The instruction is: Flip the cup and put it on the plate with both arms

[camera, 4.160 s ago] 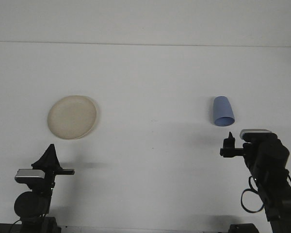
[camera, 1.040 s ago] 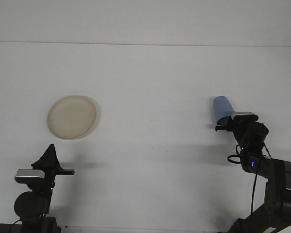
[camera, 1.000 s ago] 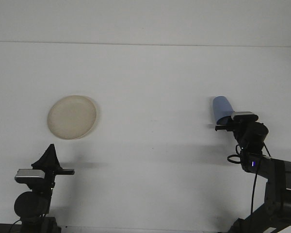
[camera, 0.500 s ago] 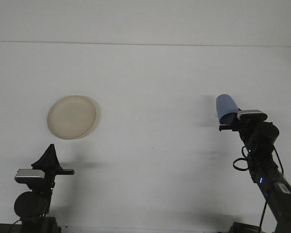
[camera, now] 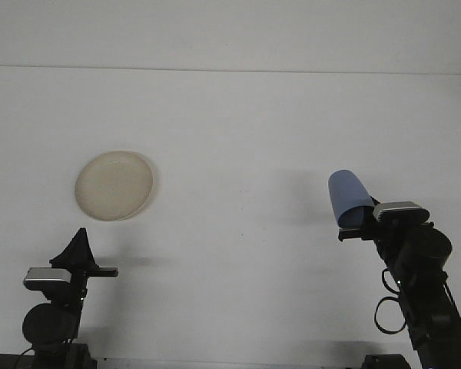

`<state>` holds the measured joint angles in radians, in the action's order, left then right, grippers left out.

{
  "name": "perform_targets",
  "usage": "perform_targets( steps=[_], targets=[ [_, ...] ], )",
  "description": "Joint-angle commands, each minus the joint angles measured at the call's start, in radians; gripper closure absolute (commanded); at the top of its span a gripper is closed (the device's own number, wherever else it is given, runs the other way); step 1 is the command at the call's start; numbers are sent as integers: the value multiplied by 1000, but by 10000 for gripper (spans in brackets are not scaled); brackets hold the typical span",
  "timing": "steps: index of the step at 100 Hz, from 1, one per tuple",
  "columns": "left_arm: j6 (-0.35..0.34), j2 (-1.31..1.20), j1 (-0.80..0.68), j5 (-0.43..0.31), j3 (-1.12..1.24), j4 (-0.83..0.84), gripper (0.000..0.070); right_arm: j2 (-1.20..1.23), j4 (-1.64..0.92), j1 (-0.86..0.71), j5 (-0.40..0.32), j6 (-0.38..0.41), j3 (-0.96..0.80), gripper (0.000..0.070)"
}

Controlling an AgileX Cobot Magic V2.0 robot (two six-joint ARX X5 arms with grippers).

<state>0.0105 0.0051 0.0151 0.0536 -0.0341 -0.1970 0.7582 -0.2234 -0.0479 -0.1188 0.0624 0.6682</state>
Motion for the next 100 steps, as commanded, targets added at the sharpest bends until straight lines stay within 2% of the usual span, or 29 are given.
perform_targets(
  steps=[1,17,37,53,79,100],
  targets=[
    [2,-2,-2,2,20,-13,689,-6,-115,-39,24,28,68,695],
    [2,-2,-2,2,20,-13,689,23,-389,-145,68,54,232,696],
    [2,-2,-2,2,20,-14,689,146,-592,-267,67,92,425,696],
    [2,-2,-2,2,20,-13,689,314,-727,-357,67,93,578,695],
    [2,-2,-2,2,20,-13,689,623,-900,-472,67,55,793,694],
    [2,-2,-2,2,20,-13,689,832,-1006,-547,67,-10,946,694]
  ],
)
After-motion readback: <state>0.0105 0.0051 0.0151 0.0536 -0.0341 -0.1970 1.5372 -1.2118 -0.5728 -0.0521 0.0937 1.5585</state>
